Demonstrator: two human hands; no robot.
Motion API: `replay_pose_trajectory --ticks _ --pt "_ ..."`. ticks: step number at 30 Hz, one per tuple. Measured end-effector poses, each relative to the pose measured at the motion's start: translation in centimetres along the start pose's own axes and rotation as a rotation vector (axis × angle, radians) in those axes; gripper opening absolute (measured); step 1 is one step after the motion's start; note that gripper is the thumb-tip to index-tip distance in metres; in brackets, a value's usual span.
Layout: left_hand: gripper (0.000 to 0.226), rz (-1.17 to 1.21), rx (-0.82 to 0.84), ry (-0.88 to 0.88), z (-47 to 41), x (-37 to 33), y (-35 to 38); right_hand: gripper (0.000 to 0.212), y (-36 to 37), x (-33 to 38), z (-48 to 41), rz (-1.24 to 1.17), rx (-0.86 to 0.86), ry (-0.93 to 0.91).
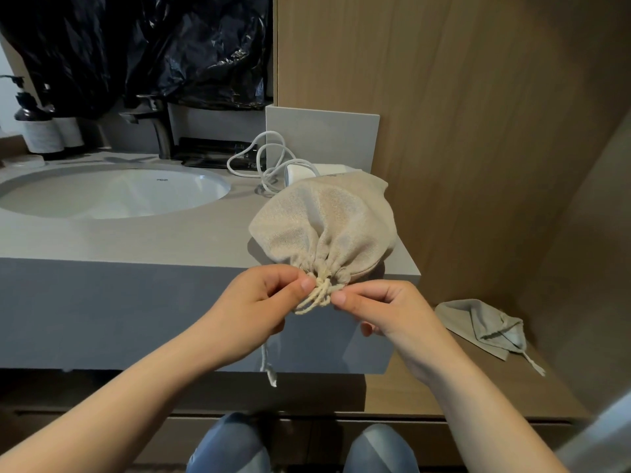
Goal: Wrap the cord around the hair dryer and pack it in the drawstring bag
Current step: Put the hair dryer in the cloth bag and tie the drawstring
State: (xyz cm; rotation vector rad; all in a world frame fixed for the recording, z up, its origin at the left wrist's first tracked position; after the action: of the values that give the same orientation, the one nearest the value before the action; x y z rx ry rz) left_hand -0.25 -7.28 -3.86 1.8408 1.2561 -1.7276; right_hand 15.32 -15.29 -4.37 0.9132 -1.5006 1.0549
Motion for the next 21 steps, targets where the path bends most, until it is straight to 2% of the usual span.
replay_pose_trajectory --ticks 6,10,14,18,21 --pt "0.030 -0.077 -0.018 0.062 0.0 -0.1 0.0 0.007 0.1 -0.3 -0.2 -0.081 -0.013 0.052" --pt "0.034 -0.069 -0.021 0.066 0.1 0.0 -1.1 0.018 -1.0 -0.2 -0.2 -0.072 -0.026 0.033" --pt "0.025 -0.124 -0.017 0.083 0.1 0.1 -1.4 0.026 -1.6 -0.3 0.3 -0.125 -0.022 0.047" --pt "0.018 -0.249 0.004 0.128 0.2 0.0 -1.0 0.021 -2.3 -0.4 0.5 -0.034 -0.086 -0.031" --pt "0.012 -0.247 -0.057 0.089 0.1 0.2 -2.1 0.028 -4.0 -0.6 0.7 -0.033 -0.173 -0.086"
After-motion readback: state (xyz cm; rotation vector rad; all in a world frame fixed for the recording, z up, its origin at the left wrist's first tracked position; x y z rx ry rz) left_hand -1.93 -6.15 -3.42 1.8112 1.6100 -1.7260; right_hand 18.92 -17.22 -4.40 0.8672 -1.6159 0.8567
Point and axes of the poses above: each hand's wrist, its own z-axis away from the middle knuckle, its own y-axis out of the palm, x = y × z, the point moved 4 cm from there along -z, towards the middle knuckle, and after that the axes turned 4 degrees about -x, right-handed, at the moved point
